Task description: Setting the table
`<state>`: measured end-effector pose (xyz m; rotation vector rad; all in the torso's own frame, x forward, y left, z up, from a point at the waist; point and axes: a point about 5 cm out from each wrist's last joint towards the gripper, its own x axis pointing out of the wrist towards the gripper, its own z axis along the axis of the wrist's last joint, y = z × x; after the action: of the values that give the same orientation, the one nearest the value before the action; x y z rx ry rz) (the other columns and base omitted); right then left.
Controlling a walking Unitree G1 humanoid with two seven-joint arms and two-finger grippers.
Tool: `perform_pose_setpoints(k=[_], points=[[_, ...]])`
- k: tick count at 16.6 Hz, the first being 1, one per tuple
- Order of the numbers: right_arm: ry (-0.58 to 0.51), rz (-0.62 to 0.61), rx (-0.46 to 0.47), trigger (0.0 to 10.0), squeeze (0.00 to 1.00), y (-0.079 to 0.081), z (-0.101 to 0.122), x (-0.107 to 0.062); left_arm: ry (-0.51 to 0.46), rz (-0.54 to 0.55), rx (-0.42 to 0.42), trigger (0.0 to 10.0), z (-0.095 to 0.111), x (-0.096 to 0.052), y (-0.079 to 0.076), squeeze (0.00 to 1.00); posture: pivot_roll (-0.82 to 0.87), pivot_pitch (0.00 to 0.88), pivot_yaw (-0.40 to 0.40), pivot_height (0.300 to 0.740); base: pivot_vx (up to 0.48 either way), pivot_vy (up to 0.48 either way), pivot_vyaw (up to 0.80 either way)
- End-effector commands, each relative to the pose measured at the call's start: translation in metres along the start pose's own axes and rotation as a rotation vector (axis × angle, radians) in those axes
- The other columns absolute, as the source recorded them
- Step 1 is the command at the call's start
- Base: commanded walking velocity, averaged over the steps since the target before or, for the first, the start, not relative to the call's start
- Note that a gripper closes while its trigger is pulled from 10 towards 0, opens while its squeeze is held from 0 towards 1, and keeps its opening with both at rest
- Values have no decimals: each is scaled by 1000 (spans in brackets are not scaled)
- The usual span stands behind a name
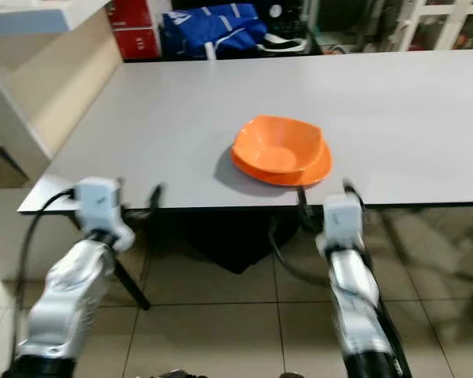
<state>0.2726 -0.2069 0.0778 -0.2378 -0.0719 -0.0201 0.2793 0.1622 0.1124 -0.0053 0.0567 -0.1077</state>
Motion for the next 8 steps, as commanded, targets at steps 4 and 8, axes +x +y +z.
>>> perform_pose_setpoints(k=[4, 8], points=[[48, 3, 19, 10000, 0, 9, -13, -12, 41, -19, 10, 10000, -12, -4, -1, 0, -170, 0, 116, 740, 0, 0, 0], [55, 13, 88, 10000, 0, 29, -12, -14, 31, -15, -102, 10000, -14, -15, -1, 0, -178, 0, 118, 740, 0, 0, 0]])
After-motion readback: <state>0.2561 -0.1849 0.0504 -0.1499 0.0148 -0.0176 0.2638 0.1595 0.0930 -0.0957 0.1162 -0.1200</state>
